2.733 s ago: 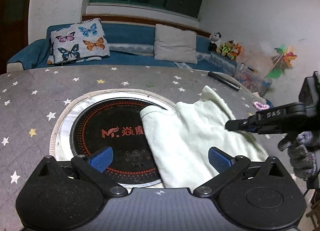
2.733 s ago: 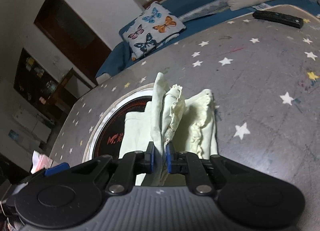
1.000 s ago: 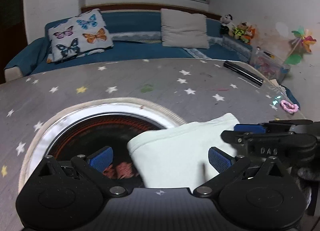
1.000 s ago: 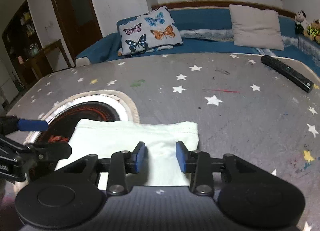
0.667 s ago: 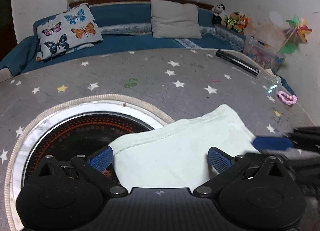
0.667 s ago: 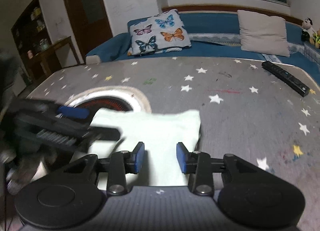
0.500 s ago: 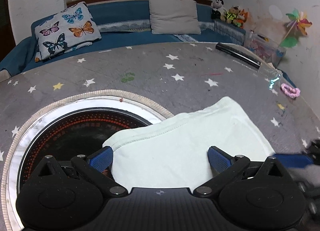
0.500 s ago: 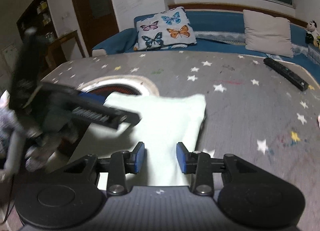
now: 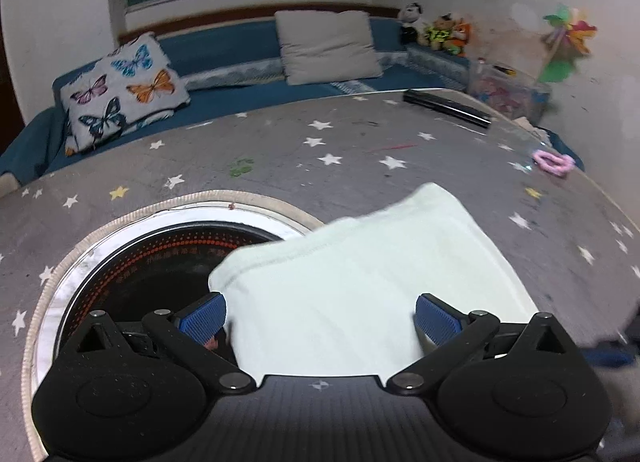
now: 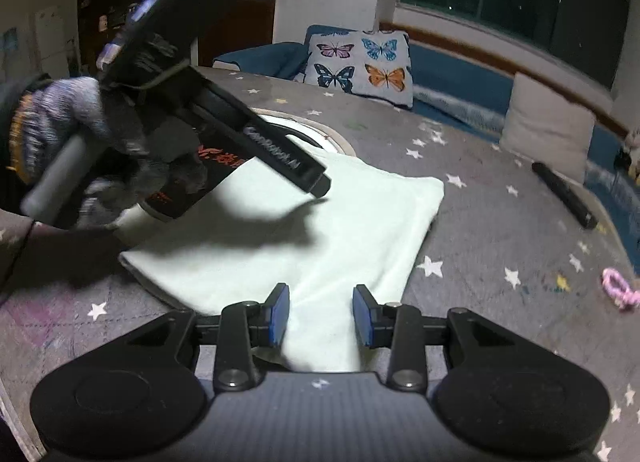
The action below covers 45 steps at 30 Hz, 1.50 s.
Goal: Fold clothes
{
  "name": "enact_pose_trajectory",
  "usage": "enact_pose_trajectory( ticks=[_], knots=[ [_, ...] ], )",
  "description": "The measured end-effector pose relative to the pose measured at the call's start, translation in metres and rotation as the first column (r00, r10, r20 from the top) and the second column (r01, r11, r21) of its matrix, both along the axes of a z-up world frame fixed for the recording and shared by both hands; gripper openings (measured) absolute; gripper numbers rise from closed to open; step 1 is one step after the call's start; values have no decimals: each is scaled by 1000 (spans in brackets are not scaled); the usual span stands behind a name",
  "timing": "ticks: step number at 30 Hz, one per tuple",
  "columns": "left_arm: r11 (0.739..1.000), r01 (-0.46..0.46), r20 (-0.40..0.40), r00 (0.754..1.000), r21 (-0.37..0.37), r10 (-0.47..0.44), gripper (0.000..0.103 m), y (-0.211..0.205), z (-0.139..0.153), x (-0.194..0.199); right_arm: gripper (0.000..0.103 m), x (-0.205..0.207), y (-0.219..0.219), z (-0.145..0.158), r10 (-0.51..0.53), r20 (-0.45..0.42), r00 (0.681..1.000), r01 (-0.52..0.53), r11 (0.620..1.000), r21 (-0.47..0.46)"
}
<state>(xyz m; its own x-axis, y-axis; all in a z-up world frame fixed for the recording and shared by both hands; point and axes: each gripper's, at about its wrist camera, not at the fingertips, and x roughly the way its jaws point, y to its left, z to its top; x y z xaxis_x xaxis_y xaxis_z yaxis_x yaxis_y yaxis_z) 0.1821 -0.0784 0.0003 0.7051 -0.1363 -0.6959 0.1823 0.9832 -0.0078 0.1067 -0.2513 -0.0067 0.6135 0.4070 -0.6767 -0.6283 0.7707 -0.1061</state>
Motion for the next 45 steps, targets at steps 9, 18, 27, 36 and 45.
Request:
enact_pose_trajectory(
  ticks=[9, 18, 27, 36, 45],
  knots=[
    [997, 54, 44, 997, 55, -56, 103, 2, -3, -67, 35, -16, 6, 0, 0, 24, 1000, 1, 1000, -17],
    [993, 17, 32, 999, 118, -21, 102, 16, -29, -102, 37, -27, 8, 2, -3, 29, 1000, 3, 1000, -10],
    [997, -44, 7, 999, 70, 44, 102, 36, -30, -109, 39, -18, 10, -9, -13, -22, 1000, 13, 1000, 11],
    [993, -120, -20, 993, -22, 119, 87, 40, -18, -68, 41, 21, -3, -5, -127, -80, 989, 137, 980, 141],
    [987, -154, -51, 987, -41, 151, 57, 39, -24, -23, 41, 62, -3, -6, -192, -117, 974, 213, 954, 209]
  ],
)
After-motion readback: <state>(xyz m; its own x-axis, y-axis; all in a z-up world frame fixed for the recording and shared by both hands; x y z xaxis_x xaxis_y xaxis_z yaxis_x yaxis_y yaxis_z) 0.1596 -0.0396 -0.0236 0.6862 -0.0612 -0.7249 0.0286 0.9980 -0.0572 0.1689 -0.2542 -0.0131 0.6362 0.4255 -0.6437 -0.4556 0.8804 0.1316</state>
